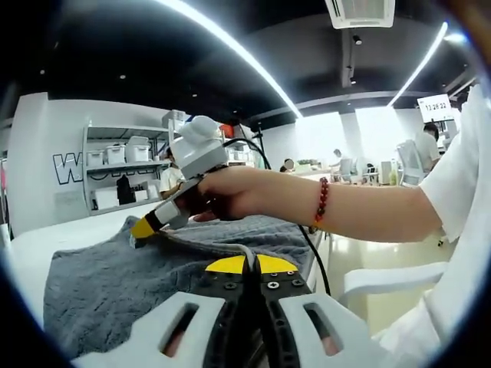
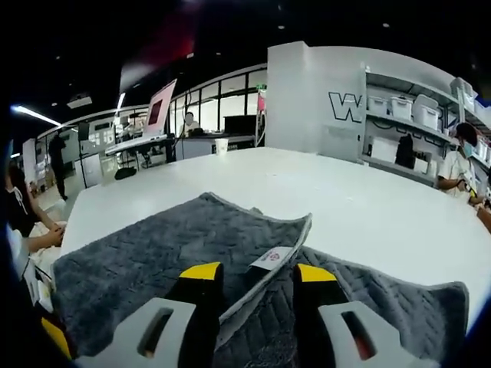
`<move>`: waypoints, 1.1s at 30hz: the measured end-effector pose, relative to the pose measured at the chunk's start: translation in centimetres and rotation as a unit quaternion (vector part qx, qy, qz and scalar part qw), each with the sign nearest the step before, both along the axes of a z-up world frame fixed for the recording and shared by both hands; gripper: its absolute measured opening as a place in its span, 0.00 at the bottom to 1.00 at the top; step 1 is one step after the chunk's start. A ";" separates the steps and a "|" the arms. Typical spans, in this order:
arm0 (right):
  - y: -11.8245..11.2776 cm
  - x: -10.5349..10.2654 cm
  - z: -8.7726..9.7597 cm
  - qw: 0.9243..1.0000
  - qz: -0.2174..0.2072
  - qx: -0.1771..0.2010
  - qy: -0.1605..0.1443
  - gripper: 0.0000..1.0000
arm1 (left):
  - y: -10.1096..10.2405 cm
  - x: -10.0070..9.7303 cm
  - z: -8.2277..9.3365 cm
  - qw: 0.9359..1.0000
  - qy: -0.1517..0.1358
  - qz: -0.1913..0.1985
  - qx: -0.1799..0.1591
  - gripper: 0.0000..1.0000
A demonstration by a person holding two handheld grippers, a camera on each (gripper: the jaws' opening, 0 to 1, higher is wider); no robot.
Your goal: Open the folded towel by lifting each exposed corner and separating the folded layers until the towel lies flat within the target outline without major curled edges
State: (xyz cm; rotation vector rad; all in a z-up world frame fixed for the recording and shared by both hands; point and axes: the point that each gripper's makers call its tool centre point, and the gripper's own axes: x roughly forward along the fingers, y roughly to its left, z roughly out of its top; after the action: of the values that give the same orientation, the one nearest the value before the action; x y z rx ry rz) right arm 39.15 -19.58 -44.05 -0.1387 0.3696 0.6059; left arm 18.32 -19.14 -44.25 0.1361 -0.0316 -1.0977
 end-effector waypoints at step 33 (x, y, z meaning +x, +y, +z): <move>1.0 0.6 -0.8 0.999 -0.024 -0.002 0.022 0.29 | 0.2 0.0 0.1 1.000 0.005 -0.002 -0.012 0.03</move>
State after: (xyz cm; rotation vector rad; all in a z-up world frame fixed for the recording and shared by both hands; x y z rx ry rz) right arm 39.75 -18.55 -44.89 -0.1198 0.4154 0.5607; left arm 18.33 -18.96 -44.16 0.1100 -0.0364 -1.1007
